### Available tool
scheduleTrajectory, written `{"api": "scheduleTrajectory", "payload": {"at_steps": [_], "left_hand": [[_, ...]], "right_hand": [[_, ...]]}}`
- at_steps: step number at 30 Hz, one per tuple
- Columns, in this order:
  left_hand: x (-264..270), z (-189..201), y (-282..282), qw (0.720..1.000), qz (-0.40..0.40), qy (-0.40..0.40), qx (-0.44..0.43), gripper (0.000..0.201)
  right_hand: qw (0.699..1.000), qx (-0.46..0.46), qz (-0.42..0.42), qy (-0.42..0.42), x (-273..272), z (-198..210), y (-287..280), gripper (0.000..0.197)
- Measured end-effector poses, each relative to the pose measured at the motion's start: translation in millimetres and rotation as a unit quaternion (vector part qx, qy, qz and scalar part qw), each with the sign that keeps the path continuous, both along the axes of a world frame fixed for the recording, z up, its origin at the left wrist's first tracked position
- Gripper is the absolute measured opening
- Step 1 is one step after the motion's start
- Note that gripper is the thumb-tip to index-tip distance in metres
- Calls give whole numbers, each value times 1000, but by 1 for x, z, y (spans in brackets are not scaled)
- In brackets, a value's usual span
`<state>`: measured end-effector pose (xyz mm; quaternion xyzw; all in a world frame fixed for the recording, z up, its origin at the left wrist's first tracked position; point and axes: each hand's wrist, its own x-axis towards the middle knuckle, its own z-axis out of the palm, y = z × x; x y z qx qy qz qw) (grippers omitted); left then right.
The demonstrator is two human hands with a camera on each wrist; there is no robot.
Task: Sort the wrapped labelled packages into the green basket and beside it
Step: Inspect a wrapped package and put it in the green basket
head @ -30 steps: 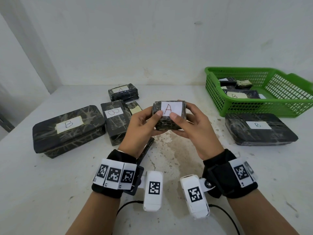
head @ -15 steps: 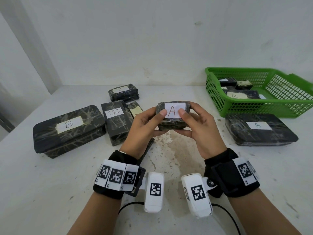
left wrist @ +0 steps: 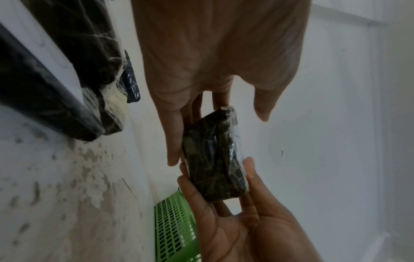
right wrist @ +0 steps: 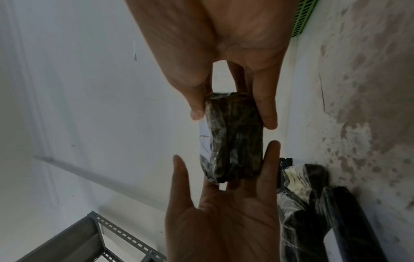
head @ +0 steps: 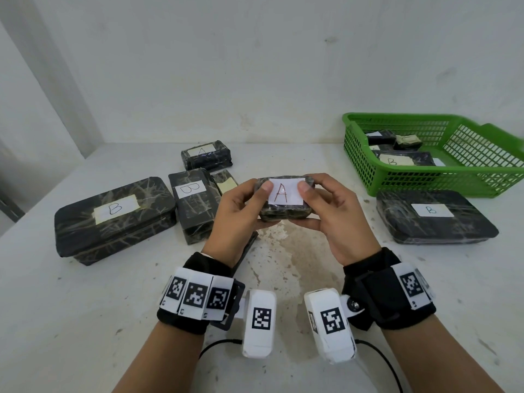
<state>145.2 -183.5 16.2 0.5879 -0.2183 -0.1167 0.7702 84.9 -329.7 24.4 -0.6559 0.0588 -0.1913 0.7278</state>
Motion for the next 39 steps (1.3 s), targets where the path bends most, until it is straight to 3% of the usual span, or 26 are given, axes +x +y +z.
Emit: {"api": "scheduleTrajectory", "payload": {"at_steps": [3,7,11,20,22,28,31,34,36,39], "left_hand": [[0,-1,-2,1000,21,-8,-3,21],[-1,1,-3,1000,18,-11,7,20],[-4,3,-4,1000,-1,-7,24,29],[-2,2,-1,999,10,-51,17,19],[-3,3,-1,999,-2,-46,19,18],[-3,2,-3,998,-30,57,15,54],[-2,2,-3,996,-29,72,-33,49],[1,2,1,997,-19,49,-54,38],[2,1,2,998,-16,32,-51,32],[2,2,3,998,-21,30,-46,29]], "right_hand": [[1000,2,10,16,1,0,1,14],[1000,24,-4,18,1,-1,4,23],[1000,10,-25,-4,-1,0,2,17],[1000,24,12,-3,0,0,4,27],[1000,16,4,-26,0,1,4,20],[995,3,13,-97,1,0,0,15],[994,-22,30,-101,3,-5,-1,35],[999,-2,32,-32,4,-4,-1,58],[998,49,44,5,4,-3,-3,62],[996,73,49,7,3,-1,-5,52]]}}
